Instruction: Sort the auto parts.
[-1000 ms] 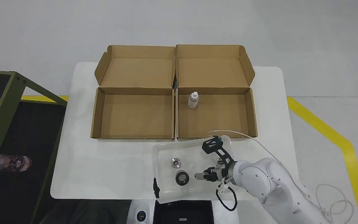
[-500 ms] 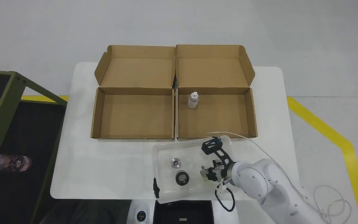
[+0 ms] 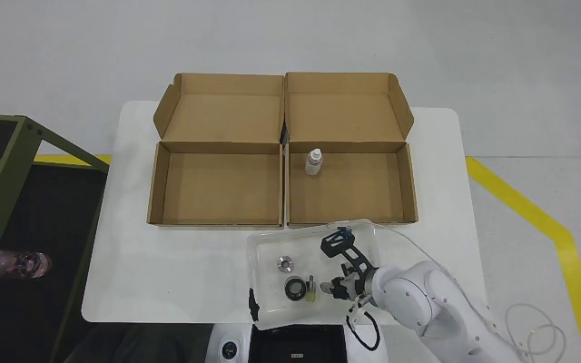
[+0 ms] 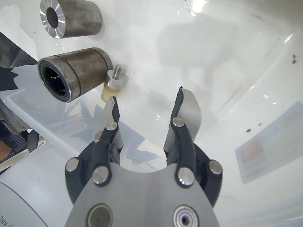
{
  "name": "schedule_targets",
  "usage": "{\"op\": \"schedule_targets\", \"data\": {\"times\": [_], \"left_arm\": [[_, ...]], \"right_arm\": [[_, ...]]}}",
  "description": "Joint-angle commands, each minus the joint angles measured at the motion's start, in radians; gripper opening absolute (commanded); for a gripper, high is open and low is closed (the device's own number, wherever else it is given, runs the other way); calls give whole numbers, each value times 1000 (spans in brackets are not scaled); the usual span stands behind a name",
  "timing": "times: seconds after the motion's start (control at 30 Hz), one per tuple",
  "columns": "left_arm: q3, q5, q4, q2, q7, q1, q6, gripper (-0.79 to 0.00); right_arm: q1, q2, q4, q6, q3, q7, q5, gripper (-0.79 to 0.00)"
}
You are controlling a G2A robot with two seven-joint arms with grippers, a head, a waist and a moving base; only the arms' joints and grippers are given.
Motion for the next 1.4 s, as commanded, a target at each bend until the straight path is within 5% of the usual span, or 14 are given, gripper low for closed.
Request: {"op": "schedule_targets", "data": {"times": [0.0,1.17,1.37], "left_arm": [[0,0,0,0,0,0,0,0],[0,0,0,0,0,0,0,0],[0,0,0,0,0,0,0,0]], "right_arm": [[2,-2,2,-4,-8,1,-4,-372],[61,-46,30,47,-141,22,-122,-453],[57,-48,22,77,-144,42,-187,-557]]}}
